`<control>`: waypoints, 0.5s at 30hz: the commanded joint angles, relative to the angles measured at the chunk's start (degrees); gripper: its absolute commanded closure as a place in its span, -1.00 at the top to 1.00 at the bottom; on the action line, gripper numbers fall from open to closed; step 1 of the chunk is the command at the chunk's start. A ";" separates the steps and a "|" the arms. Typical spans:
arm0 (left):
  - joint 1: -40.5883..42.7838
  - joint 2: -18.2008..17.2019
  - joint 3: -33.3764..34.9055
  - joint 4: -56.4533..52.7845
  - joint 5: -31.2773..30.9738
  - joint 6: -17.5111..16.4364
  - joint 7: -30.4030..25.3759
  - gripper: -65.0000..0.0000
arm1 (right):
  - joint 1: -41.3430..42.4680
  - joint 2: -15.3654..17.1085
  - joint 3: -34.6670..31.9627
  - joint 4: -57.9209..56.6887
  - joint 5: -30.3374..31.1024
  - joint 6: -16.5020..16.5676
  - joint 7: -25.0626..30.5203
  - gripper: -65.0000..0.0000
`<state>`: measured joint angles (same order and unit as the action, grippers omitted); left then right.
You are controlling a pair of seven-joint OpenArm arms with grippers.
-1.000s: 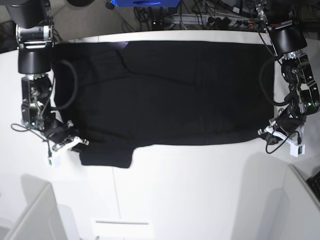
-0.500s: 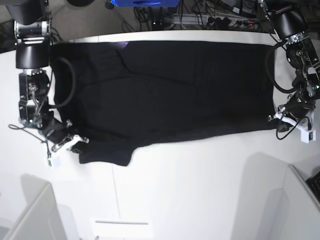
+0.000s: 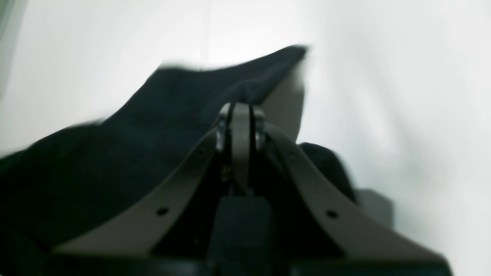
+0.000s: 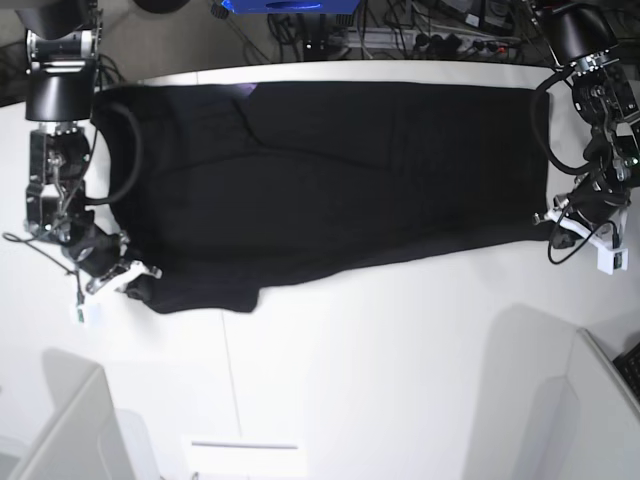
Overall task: Fold the T-shirt properly
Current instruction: 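Fold the hem over onto the collar edge with both grippers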
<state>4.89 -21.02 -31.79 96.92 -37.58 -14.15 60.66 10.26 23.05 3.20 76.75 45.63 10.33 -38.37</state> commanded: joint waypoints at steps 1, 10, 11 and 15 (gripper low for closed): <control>0.08 -1.09 -0.34 1.05 -0.35 -0.22 -0.84 -1.00 | 0.95 0.64 0.80 1.54 0.75 0.53 -0.27 -1.00; 1.14 -1.09 -0.34 4.13 -0.44 -0.22 1.80 -1.00 | -1.87 0.73 3.52 3.38 0.92 0.53 -1.94 -1.00; 1.14 -1.09 -0.34 4.48 -0.44 -0.22 2.33 -1.00 | -2.31 0.82 3.61 4.00 0.92 0.53 -2.47 -1.00; 1.14 -1.09 -0.34 5.10 -0.44 -0.22 2.50 -1.00 | -3.54 0.29 7.30 5.93 0.92 0.53 -5.19 -1.00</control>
<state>6.59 -21.12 -31.79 100.95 -37.50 -14.15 64.10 5.63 21.96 9.63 81.52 46.26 10.68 -44.64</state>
